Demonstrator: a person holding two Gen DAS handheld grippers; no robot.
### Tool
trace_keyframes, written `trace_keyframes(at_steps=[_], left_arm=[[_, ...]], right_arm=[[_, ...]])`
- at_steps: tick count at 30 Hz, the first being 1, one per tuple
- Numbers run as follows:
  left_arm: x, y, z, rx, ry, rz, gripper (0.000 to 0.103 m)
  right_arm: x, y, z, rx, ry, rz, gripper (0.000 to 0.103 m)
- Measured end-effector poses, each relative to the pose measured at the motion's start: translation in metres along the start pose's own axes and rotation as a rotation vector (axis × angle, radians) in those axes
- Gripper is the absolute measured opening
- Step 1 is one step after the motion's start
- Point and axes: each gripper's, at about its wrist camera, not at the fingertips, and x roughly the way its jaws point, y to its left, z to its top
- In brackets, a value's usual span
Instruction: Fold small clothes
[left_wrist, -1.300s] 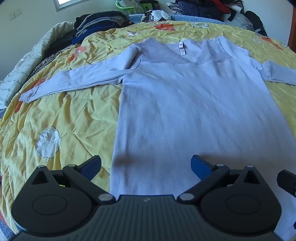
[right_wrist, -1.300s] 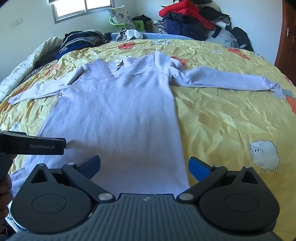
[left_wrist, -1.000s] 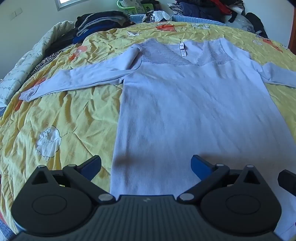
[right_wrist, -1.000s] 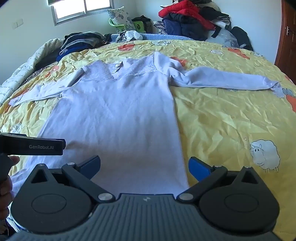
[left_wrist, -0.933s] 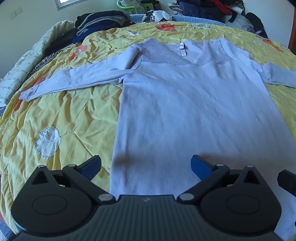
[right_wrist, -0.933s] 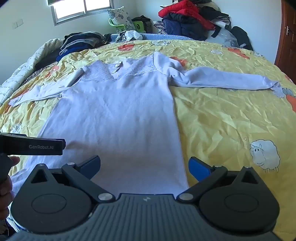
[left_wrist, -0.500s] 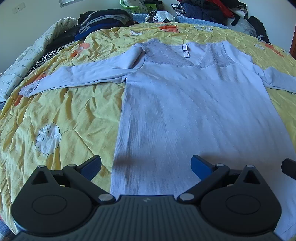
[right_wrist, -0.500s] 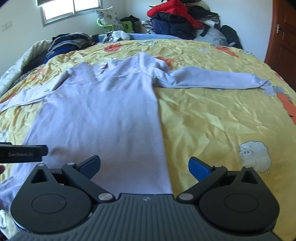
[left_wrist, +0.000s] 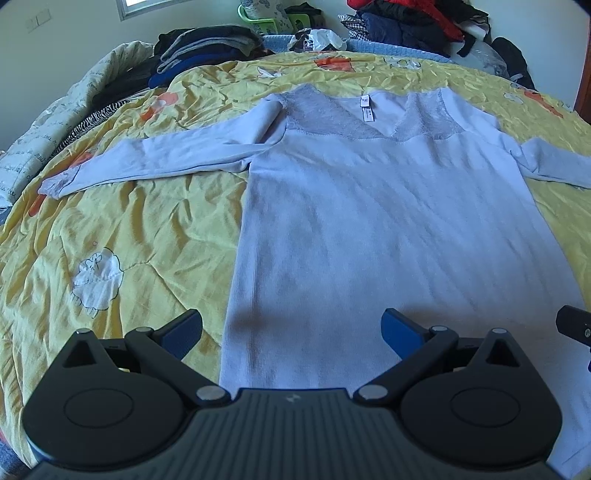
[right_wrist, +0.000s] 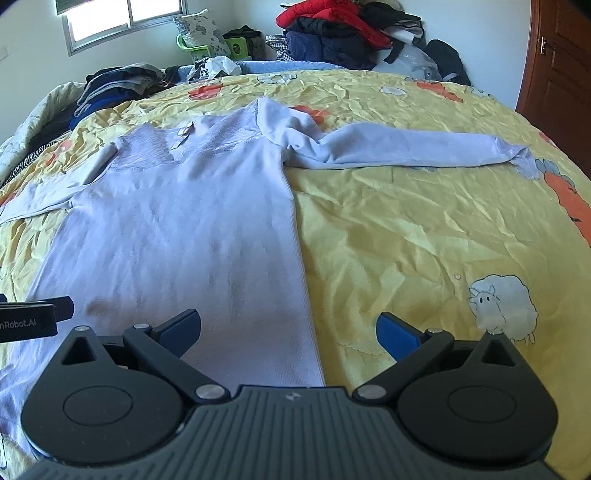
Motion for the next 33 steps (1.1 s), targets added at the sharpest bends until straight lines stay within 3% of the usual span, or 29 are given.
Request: trace_keyframes(at_steps=[6,15,27,33], left_arm=[[-0.003,0.0,0.0,-0.001,-0.016,-0.006,0.103],[-0.005,-0.012,0.014,0.01,-0.052,-0.015,0.103],[0.017,-0.031,0.038,0.029,-0.042,0.072,0.103],[0.023,-0.031,0.039,0.035,-0.032,0.074,0.103]], right_arm=[[0.0,-0.003,0.002,0.006,-0.013,0.009,0.102],[-0.004,-0.044,0.022,0.064,-0.172,0.126,0.102],[0.004,-0.058,0.037,0.082,-0.18,0.112,0.102],[0.01,-0.077,0.043,0.135,-0.196,0.185,0.102]])
